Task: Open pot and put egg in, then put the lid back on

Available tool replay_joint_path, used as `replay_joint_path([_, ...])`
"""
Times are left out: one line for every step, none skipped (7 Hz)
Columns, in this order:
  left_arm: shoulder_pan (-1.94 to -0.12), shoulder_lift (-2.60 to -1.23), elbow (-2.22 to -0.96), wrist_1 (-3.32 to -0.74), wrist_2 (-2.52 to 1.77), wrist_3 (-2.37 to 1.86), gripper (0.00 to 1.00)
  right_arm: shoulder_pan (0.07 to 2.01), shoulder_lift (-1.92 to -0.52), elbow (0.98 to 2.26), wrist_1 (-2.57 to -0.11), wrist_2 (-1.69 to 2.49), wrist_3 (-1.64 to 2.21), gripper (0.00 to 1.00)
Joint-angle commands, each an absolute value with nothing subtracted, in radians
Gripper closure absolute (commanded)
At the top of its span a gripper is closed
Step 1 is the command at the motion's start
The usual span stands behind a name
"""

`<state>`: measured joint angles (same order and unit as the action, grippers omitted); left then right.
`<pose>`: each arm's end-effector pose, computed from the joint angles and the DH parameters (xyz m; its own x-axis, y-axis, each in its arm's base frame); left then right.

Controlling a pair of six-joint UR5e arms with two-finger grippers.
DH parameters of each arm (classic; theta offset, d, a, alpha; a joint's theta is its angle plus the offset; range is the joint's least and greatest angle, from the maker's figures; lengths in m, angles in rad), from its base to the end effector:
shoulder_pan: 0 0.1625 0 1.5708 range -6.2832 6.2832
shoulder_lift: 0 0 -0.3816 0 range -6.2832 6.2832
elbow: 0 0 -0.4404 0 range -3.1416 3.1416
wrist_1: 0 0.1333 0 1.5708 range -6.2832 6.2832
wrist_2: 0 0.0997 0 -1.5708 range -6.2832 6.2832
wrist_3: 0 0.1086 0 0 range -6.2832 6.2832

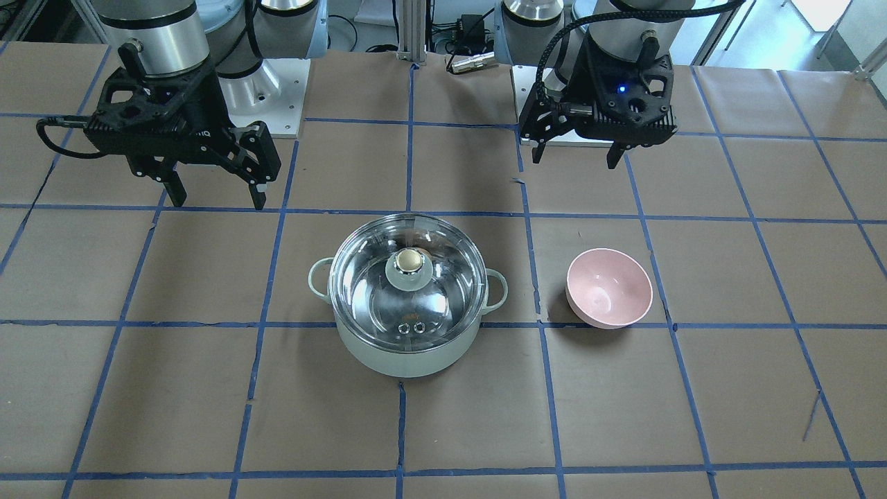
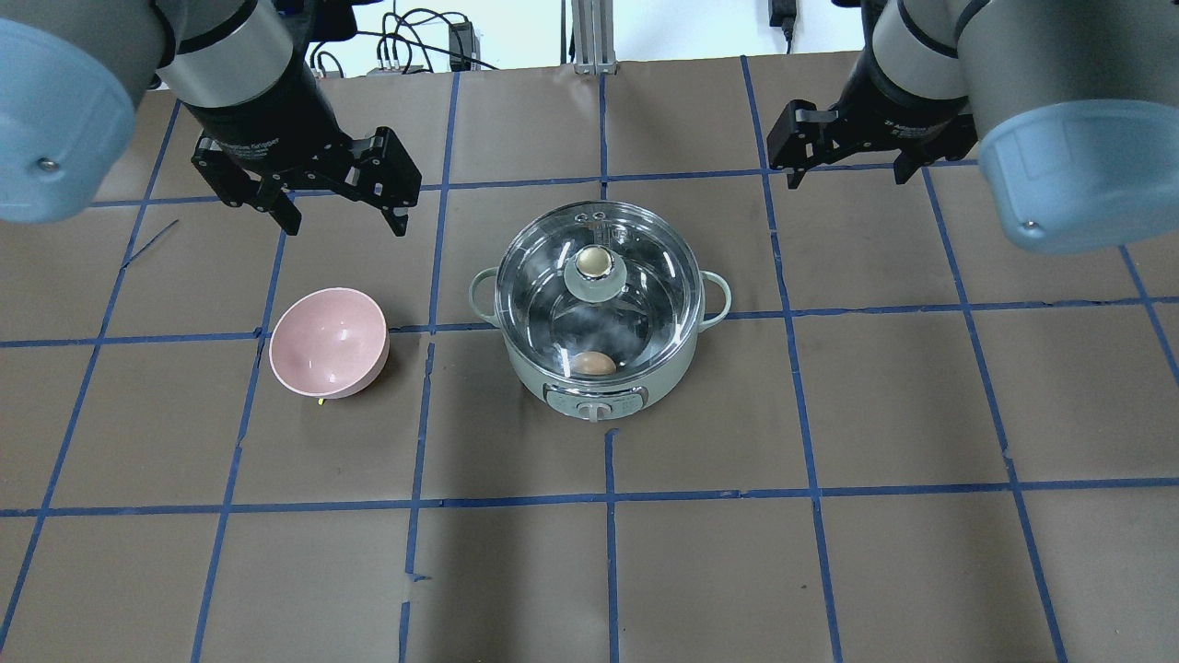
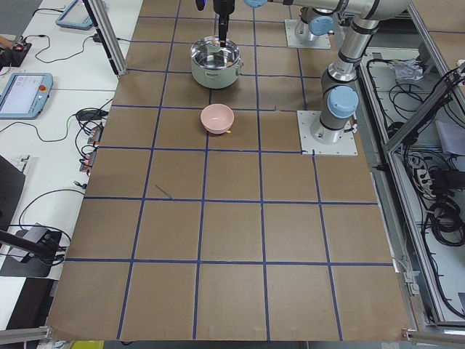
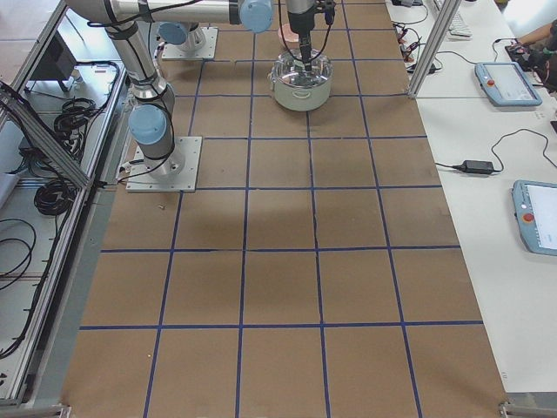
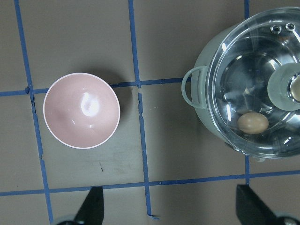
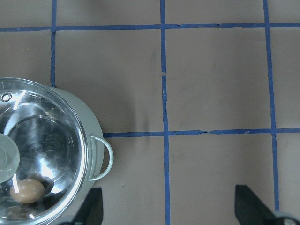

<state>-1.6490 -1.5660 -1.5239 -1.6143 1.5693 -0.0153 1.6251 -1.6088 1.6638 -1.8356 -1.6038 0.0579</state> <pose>-0.1751 -0.5265 0.4591 -0.9980 0.0629 0.0016 0.0629 0.9980 -0.0082 0.1591 -0.5375 0.4342 -0.9998 0.0092 0.0202 0.0048 0.9777 -0.2098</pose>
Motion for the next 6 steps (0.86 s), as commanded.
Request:
replay_joint_path([-1.648,-1.562,-1.531,-1.611,1.571,-0.014,0.0,1.608,-1.606,1.663,-1.822,-1.608,0.046,0.0])
replay_joint_path([-1.647,-1.56,-1.531,-1.611,1.571,-0.014,0.0,1.585,-1.608,1.66,-1.812,-1.608,0.025,0.0])
replay_joint_path([-1.647,-1.56,-1.531,-1.611,1.571,-0.014,0.0,1.577,-1.608,1.661,-1.81,-1.608,0.005,0.0])
replay_joint_path([-1.647,-1.56,-1.531,-1.611,1.571,-0.014,0.0,1.577,-1.608,1.661,-1.812,-1.605,0.005,0.0])
replay_joint_path([-1.646,-1.56,-1.531,-1.611,1.568,-0.014,0.0,1.577,-1.608,1.664,-1.812,-1.605,0.003,0.0])
replay_joint_path([-1.644,-1.56,-1.531,-1.611,1.568,-0.014,0.0,1.575,-1.608,1.666,-1.812,-1.605,0.003,0.0])
